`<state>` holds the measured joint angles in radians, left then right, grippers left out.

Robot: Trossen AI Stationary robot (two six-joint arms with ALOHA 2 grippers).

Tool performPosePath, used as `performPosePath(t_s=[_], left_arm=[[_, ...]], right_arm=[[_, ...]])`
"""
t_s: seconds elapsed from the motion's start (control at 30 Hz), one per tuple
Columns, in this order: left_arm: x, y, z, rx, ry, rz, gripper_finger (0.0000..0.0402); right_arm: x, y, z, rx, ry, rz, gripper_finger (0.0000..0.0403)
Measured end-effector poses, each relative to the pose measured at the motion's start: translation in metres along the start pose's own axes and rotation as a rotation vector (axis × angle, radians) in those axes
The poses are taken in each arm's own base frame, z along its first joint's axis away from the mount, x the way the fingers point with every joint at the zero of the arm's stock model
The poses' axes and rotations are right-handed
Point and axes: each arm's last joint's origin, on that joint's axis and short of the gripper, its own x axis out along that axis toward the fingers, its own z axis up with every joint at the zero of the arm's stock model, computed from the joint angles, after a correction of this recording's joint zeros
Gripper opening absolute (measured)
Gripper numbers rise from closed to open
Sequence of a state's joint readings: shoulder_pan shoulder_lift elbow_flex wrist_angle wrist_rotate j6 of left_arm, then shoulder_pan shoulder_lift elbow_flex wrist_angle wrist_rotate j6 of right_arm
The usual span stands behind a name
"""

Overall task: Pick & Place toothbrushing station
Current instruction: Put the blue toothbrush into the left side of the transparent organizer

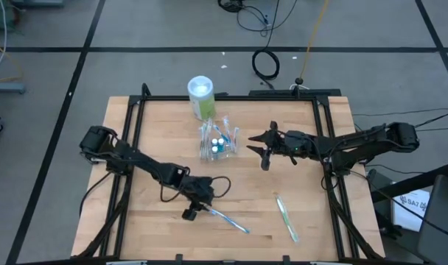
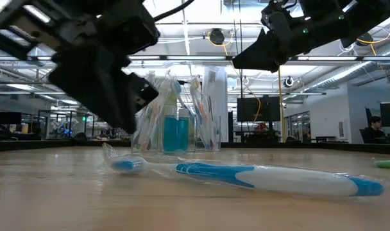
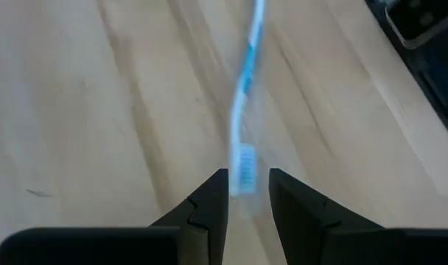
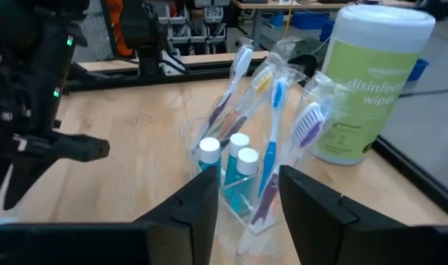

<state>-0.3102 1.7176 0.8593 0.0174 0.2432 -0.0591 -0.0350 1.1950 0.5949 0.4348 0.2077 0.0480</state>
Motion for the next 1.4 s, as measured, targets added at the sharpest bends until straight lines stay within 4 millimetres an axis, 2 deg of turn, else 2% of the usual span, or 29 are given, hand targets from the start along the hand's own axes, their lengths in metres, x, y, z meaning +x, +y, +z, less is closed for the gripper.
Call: performPosePath(t_s=[0.2,0.43,0.63,1.0,1.4], left_arm=[[0.005,-0.024,-0.008,0.037,0.062,0.031,0.0104],[0.008,-0.036,-0.007,0.079,0.024,0.159,0.0104],[0.007,-0.034,-0.006,0.083,0.019,0.172,0.0104],[0.004,-0.015,-0.007,0.054,0.056,0.202,0.0104],[0.004,-0.019,-0.008,0.034,0.065,0.146,0.0104]], right_arm=[[-0.002,0.010,0.000,0.057,-0.007,0.042,0.0134],[-0.006,0.025,-0.001,0.038,-0.006,0.104,0.0134],[-0.007,0.029,-0.001,0.020,-0.006,0.120,0.0134],[-0.007,0.029,-0.001,0.011,-0.008,0.113,0.0134],[-0.007,0.029,-0.001,0.011,-0.008,0.111,0.0134]])
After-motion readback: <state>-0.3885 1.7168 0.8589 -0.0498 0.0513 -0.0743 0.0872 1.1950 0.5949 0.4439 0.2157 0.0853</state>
